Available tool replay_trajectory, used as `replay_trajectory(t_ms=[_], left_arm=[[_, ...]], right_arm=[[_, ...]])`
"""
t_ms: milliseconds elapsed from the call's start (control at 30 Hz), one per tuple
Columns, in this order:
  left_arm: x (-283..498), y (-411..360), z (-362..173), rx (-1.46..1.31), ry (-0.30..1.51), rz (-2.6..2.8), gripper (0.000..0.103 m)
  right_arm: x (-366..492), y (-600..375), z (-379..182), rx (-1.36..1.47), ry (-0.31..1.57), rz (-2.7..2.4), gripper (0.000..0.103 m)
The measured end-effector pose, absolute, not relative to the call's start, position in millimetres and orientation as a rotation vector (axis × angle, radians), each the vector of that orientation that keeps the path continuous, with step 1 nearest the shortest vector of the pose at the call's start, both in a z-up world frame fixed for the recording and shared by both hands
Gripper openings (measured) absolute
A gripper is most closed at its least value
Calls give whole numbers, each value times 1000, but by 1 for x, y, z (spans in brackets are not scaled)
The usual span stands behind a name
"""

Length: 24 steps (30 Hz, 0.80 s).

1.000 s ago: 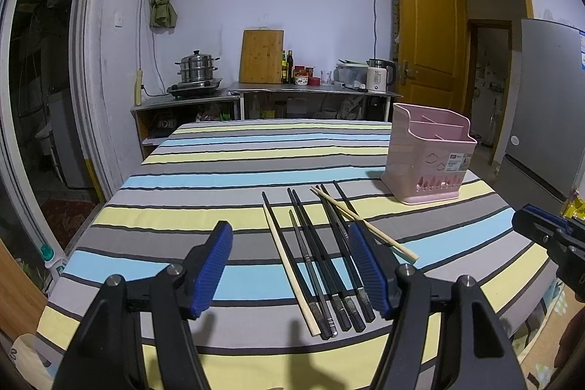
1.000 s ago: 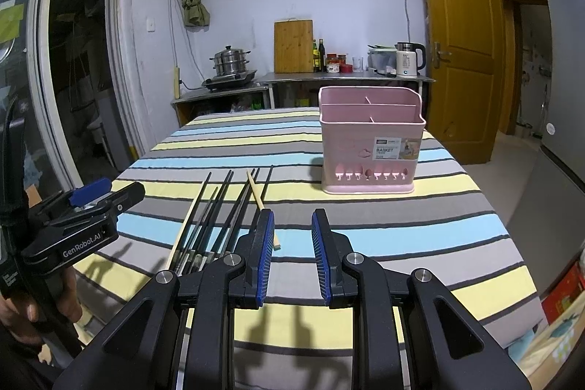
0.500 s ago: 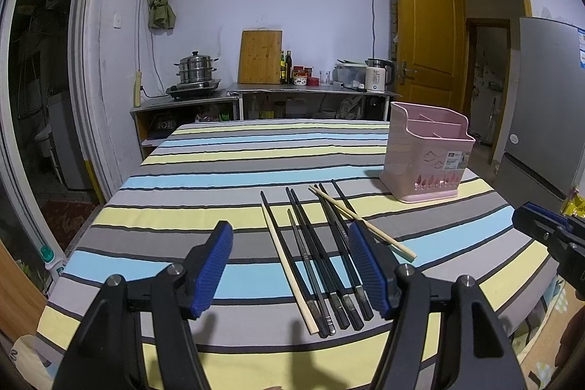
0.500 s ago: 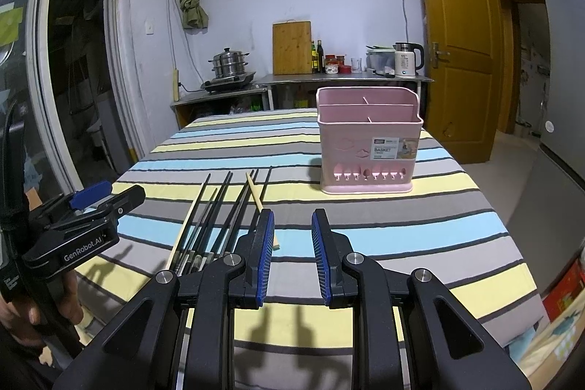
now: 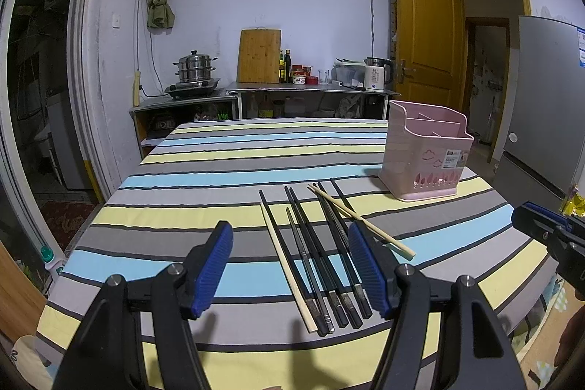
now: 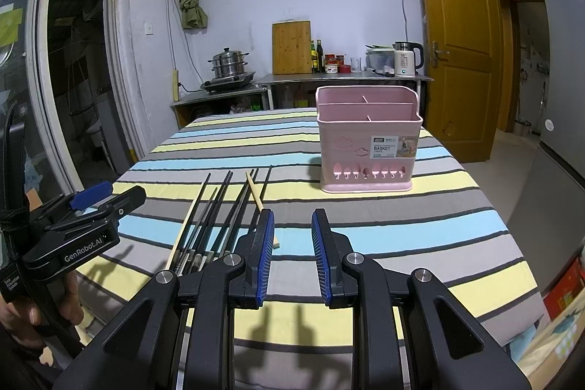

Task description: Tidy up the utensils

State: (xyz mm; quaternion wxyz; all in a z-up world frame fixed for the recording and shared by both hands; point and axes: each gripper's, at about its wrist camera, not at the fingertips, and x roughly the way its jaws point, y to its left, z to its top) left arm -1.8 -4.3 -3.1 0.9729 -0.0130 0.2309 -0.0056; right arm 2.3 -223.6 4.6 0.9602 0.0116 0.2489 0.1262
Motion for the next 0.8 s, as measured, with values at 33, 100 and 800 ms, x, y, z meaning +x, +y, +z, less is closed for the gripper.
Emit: replay_trajectory(t_ms=[33,100,800], left_arm=[[-2,-4,-3,-26,466,-11,68],[-2,-4,-3,-26,465,-11,68],[-1,-4,-4,-18,473,-13,68]], right_arm=[[3,-224,5,24,505,256,22],[2,-224,4,23,506,256,22],[2,-223,3,25,510,259,22]])
